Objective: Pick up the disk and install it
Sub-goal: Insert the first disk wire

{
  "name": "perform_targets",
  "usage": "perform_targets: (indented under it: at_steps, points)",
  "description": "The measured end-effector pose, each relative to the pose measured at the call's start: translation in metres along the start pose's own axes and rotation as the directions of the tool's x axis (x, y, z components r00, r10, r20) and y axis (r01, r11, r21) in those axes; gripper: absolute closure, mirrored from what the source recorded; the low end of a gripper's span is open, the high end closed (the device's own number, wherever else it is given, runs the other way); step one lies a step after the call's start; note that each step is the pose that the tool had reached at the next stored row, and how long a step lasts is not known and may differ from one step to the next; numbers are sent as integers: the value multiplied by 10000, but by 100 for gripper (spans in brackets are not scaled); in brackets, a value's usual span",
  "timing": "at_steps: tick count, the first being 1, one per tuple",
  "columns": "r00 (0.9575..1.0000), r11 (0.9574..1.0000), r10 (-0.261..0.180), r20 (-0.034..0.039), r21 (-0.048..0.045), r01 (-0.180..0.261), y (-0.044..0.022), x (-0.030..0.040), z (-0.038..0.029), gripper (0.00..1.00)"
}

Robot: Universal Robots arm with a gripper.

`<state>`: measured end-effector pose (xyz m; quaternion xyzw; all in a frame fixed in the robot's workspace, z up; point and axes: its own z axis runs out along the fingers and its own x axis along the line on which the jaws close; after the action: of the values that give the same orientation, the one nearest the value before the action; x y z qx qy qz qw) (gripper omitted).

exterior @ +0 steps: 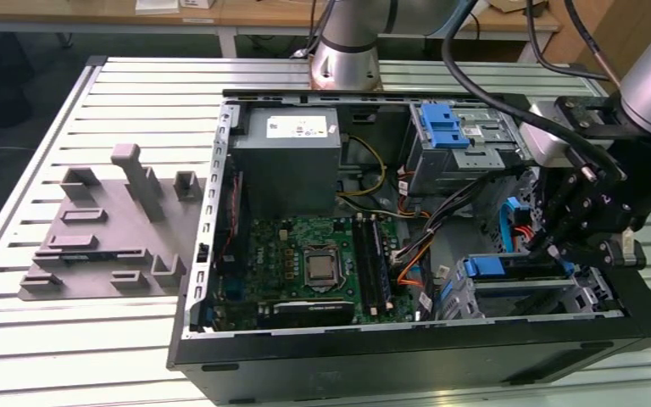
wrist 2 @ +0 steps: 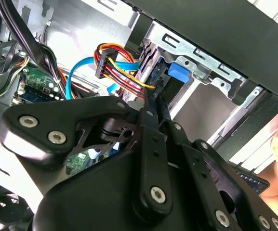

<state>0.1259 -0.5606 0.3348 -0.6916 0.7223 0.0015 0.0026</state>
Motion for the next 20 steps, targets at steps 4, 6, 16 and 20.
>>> perform_targets:
  at_steps: [4, 6, 16, 20]
  points:
    - [10000, 10000, 1, -5, 0, -1, 0, 0, -12, 84]
    - [10000, 10000, 3, -5, 0, -3, 0, 0, -16, 84]
    - [10000, 10000, 39, -9, -84, -39, -7, 0, -7, 84]
    - [10000, 9999, 51, -14, -106, -51, -16, -1, 2, 84]
